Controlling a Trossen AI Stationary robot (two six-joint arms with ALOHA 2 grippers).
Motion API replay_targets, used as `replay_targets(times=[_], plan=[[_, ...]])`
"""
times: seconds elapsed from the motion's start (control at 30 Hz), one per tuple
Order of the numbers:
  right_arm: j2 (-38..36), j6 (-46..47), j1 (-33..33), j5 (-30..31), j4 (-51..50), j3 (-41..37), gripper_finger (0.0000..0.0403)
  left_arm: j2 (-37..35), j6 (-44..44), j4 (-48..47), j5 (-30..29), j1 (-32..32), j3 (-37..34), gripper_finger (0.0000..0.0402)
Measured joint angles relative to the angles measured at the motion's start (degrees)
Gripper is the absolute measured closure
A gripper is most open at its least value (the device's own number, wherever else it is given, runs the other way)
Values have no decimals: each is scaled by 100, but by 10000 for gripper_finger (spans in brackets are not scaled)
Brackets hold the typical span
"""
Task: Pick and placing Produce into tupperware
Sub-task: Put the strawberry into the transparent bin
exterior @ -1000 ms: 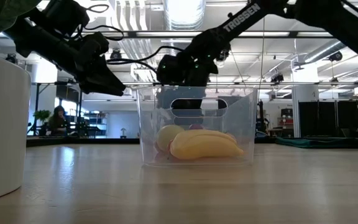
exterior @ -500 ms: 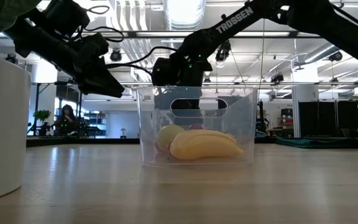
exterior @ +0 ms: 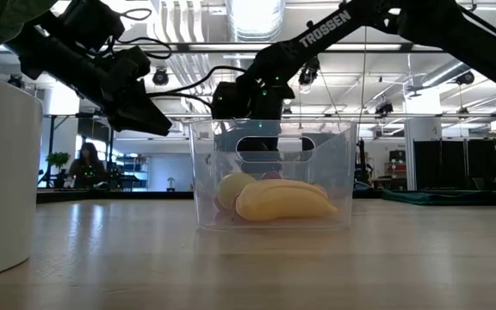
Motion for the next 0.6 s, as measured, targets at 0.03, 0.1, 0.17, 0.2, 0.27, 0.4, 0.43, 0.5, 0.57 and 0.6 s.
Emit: replay_targets(times=[0.03, 0.1, 0.17, 0.2, 0.27, 0.4, 0.43, 0.5, 0.57, 0.6], plan=[[0, 0, -1, 1, -8, 0, 224, 0, 1, 1, 0, -1, 0, 192], [0, 0, -1, 2, -17, 0, 242, 0, 1, 0, 0, 0, 0, 192], [0, 0, 0, -3, -32, 0, 257, 0, 0, 2, 0, 0, 0, 192], [0, 0, 2, -5, -48, 0, 262, 0, 0, 2, 0, 0, 0, 192], [-6, 2, 2, -11, -120, 0, 266, 0, 0, 2, 0, 0, 0, 192], [-55, 56, 2, -119, -334, -10, 253, 0, -3, 2, 0, 0, 0, 192], [-92, 66, 2, -129, -394, -18, 249, -4, -3, 2, 0, 0, 0, 192], [-217, 75, 4, -134, -373, -22, 244, -9, -5, 4, 0, 0, 0, 192], [-402, 123, 2, -132, -372, -20, 244, -11, -5, 4, 0, 0, 0, 192], [-497, 160, 2, -130, -359, -16, 247, -11, -5, 6, 0, 0, 0, 192]])
